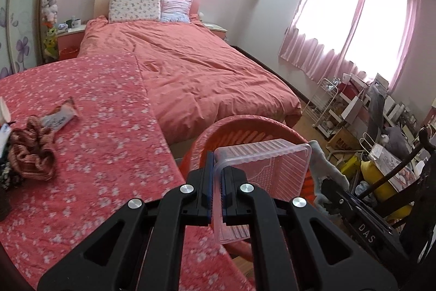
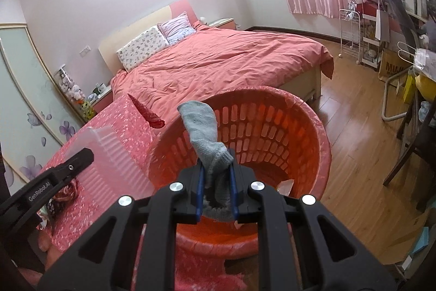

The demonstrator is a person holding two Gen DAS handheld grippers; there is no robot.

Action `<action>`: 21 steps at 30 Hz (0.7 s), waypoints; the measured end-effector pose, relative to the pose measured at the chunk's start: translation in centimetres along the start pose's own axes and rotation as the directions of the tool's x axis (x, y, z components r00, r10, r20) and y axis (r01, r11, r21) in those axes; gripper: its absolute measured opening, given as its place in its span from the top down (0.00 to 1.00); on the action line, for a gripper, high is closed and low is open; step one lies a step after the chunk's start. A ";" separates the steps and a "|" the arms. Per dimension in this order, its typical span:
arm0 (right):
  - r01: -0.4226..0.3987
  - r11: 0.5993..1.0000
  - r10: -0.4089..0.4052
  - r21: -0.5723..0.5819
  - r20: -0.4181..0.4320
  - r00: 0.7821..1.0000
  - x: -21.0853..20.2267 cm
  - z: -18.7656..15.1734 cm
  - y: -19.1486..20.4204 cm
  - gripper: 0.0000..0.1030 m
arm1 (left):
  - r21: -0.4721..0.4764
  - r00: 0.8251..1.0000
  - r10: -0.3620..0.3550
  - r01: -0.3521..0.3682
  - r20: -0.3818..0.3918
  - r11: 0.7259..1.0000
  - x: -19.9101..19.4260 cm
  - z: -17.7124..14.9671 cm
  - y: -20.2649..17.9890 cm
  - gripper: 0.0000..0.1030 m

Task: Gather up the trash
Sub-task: 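Carry sock and plastic box over the orange basket and open both tools, then move both tools back over the remaining items on the bed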

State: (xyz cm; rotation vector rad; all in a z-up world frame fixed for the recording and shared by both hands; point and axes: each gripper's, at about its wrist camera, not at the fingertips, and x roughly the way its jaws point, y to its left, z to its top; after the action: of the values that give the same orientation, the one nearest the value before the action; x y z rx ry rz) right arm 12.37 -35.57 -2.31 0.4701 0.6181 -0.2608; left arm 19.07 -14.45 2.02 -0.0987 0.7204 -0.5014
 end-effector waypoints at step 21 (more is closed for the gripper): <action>0.015 0.997 -0.013 0.070 -0.031 0.999 3.5 0.6 -2.4 0.62 | 0.022 0.986 -0.046 0.050 -0.159 0.998 5.3 -1.1 -1.3 0.62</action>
State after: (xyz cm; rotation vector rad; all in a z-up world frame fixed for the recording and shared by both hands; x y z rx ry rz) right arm 14.51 -38.22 -4.82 0.5385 0.6436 -0.2903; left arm 21.21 -18.00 -1.69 -0.0522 0.8684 -0.5695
